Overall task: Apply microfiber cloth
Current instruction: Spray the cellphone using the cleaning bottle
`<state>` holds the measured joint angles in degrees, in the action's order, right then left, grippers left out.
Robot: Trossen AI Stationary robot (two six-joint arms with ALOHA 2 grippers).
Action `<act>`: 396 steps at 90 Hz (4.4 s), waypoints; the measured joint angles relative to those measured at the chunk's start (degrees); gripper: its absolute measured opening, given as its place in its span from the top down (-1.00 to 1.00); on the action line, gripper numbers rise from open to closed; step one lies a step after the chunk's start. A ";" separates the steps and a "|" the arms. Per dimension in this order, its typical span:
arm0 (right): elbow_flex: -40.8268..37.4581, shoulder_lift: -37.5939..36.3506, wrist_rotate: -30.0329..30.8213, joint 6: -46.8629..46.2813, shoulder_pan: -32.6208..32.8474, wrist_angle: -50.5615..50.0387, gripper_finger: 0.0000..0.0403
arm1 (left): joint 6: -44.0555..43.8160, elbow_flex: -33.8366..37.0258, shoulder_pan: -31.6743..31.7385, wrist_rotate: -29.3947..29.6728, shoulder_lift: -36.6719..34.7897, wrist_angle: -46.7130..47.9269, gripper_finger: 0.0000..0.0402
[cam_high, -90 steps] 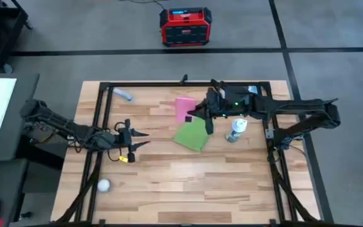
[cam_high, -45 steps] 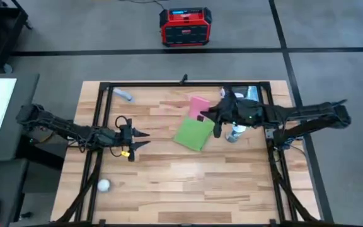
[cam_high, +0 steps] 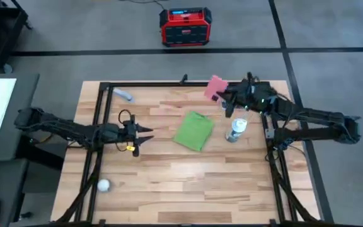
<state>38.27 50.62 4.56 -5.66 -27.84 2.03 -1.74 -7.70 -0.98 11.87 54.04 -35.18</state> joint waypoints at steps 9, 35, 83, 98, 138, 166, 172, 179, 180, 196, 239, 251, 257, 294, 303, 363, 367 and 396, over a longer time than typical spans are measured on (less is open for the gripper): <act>-3.55 -1.63 -5.91 -0.13 -7.96 -0.07 0.93 | 0.27 -1.13 2.49 -1.53 4.13 -2.76 0.43; -14.92 -4.63 -10.02 -1.50 -19.71 2.23 0.93 | 1.40 -3.92 4.33 -2.65 11.05 -5.54 0.43; -22.90 -11.05 -12.37 -7.57 -20.06 8.43 0.93 | 1.92 -13.55 8.10 -14.03 36.27 -24.85 0.43; -22.90 -12.33 -12.36 -7.39 -18.52 8.31 0.93 | 1.99 -25.42 11.16 -22.22 46.87 -25.27 0.43; -22.90 -12.42 -11.95 -4.38 -18.05 6.75 0.93 | 8.20 -49.31 13.51 -26.55 60.19 -16.91 0.43; -22.90 -12.40 -9.45 -4.15 -18.04 6.87 0.93 | 5.69 -55.26 13.47 -32.89 65.87 -15.98 0.43; -22.90 -12.40 -9.11 -3.85 -18.05 7.01 0.93 | 6.17 -56.58 12.88 -32.90 67.60 -15.97 0.43; -22.90 -12.40 -9.02 -3.46 -18.05 7.02 0.93 | 6.52 -58.66 12.62 -32.77 69.52 -15.58 0.43; -22.90 -12.40 -9.02 -3.46 -18.05 7.01 0.93 | 6.48 -59.03 12.61 -32.70 69.78 -15.53 0.43; -22.87 -12.40 -9.83 -3.33 -17.85 6.85 0.93 | 4.46 -64.55 13.39 -32.16 73.55 -13.91 0.43; -22.85 -12.38 -10.54 -5.02 -17.87 3.90 0.93 | 5.55 -65.24 18.53 -40.24 69.95 -11.78 0.43; -22.85 -12.38 -10.54 -5.02 -17.87 3.99 0.93 | 7.36 -65.23 18.63 -40.45 68.72 -11.76 0.43; -22.85 -12.38 -10.54 -5.01 -17.87 4.01 0.93 | 7.76 -65.25 18.89 -40.59 68.15 -11.76 0.43; -22.85 -12.38 -10.52 -4.32 -17.92 4.21 0.93 | 6.45 -65.21 19.68 -42.94 67.23 -11.58 0.43; -22.85 -12.38 -10.54 -3.87 -17.92 4.21 0.93 | 6.53 -65.21 19.81 -44.81 65.65 -11.54 0.43; -22.85 -12.38 -10.56 -3.33 -17.92 4.32 0.93 | 9.92 -65.21 19.62 -42.20 62.53 -4.81 0.43; -22.85 -12.38 -10.56 -3.36 -17.94 4.32 0.93 | 9.92 -65.21 19.56 -42.15 62.54 -4.86 0.43; -22.85 -12.38 -10.75 -3.38 -17.94 4.32 0.93 | 10.14 -65.21 18.34 -41.85 62.54 -5.16 0.43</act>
<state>15.42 38.24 -6.20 -9.04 -45.78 6.35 8.40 -72.90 17.37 -29.98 116.57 -40.34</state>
